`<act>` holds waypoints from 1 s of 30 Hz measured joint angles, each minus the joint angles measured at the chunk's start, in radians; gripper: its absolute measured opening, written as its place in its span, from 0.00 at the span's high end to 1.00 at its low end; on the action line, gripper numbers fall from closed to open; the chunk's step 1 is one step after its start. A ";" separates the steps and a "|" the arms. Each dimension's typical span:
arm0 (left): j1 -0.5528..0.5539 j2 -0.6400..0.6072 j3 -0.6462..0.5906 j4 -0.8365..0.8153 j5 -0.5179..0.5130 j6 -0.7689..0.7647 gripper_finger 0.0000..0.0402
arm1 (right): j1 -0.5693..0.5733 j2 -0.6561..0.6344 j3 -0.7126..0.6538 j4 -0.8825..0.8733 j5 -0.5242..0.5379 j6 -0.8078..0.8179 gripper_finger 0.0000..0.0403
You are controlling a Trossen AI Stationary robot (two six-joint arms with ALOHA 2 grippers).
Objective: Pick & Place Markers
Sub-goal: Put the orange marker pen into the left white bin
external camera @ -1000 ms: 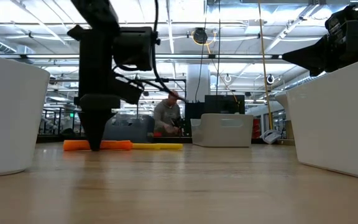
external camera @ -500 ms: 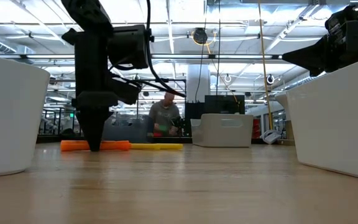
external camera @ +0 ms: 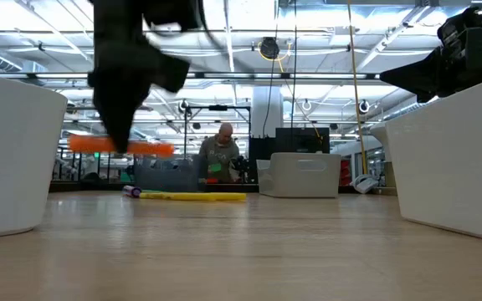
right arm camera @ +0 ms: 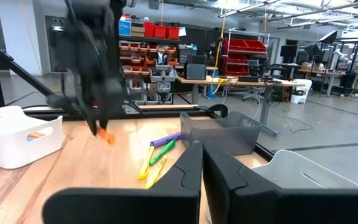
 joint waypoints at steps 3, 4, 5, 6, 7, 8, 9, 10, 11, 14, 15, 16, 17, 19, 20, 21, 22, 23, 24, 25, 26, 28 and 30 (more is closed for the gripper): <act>-0.077 -0.048 0.066 -0.063 -0.034 -0.104 0.84 | 0.000 0.000 0.000 0.000 0.000 0.000 1.00; -0.111 -0.066 0.092 -0.074 -0.037 -0.149 0.84 | 0.000 0.000 0.000 -0.001 0.000 0.000 1.00; -0.144 -0.089 0.114 -0.076 -0.033 -0.200 0.84 | 0.000 0.000 0.000 -0.001 0.000 0.000 1.00; -0.183 -0.110 0.131 -0.079 -0.035 -0.253 0.84 | 0.000 0.000 0.000 0.000 0.000 0.000 1.00; -0.218 -0.124 0.145 -0.075 -0.039 -0.310 0.84 | 0.000 0.000 0.000 0.000 0.000 0.000 1.00; -0.253 -0.130 0.157 -0.070 -0.050 -0.375 0.84 | 0.000 0.000 0.000 -0.001 0.000 0.000 1.00; -0.289 -0.134 0.165 -0.068 -0.068 -0.443 0.84 | 0.000 0.000 0.000 -0.001 0.000 0.000 1.00; -0.329 -0.137 0.166 -0.069 -0.088 -0.515 0.84 | 0.000 0.000 0.000 -0.001 0.000 0.000 1.00; -0.366 -0.139 0.166 -0.068 -0.107 -0.591 0.84 | 0.000 0.000 0.000 0.000 0.000 0.000 1.00; -0.477 -0.144 0.150 -0.043 -0.128 -0.820 0.84 | 0.000 0.000 0.000 0.000 0.000 0.000 1.00; -0.510 -0.138 0.144 -0.036 -0.128 -0.893 0.84 | 0.000 0.000 0.000 0.000 0.000 0.000 1.00; -0.540 -0.127 0.141 -0.033 -0.129 -0.968 0.84 | 0.000 0.000 0.000 0.000 0.000 0.000 1.00; -0.568 -0.114 0.140 -0.030 -0.130 -1.033 0.84 | 0.000 0.000 0.000 0.000 0.000 0.000 1.00; -0.617 -0.096 0.140 -0.025 -0.131 -1.143 0.84 | 0.000 0.000 0.000 0.000 0.000 0.000 1.00; -0.637 -0.090 0.140 -0.021 -0.133 -1.183 0.84 | 0.000 0.000 0.000 0.000 0.000 0.000 1.00; -0.652 -0.083 0.140 -0.022 -0.135 -1.216 0.82 | 0.000 0.000 0.000 0.000 0.000 0.000 1.00; -0.666 -0.076 0.140 -0.024 -0.134 -1.238 0.80 | 0.000 0.000 0.000 0.000 0.000 0.000 1.00; -0.676 -0.071 0.140 -0.025 -0.133 -1.249 0.76 | 0.000 0.000 0.000 0.000 0.000 0.000 1.00; -0.684 -0.068 0.139 -0.025 -0.134 -1.256 0.73 | 0.000 0.000 0.000 0.000 0.000 0.000 1.00; -0.688 -0.068 0.139 -0.022 -0.136 -1.260 0.69 | 0.000 0.000 0.000 0.000 0.000 0.000 1.00; -0.689 -0.068 0.140 -0.020 -0.138 -1.260 0.65 | 0.000 0.000 0.000 0.000 0.000 0.000 1.00; -0.689 -0.068 0.140 -0.024 -0.155 -1.246 0.58 | 0.000 0.000 0.000 0.000 0.000 0.000 1.00; -0.688 -0.069 0.140 -0.025 -0.179 -1.222 0.53 | 0.000 0.000 0.000 0.000 0.000 0.000 1.00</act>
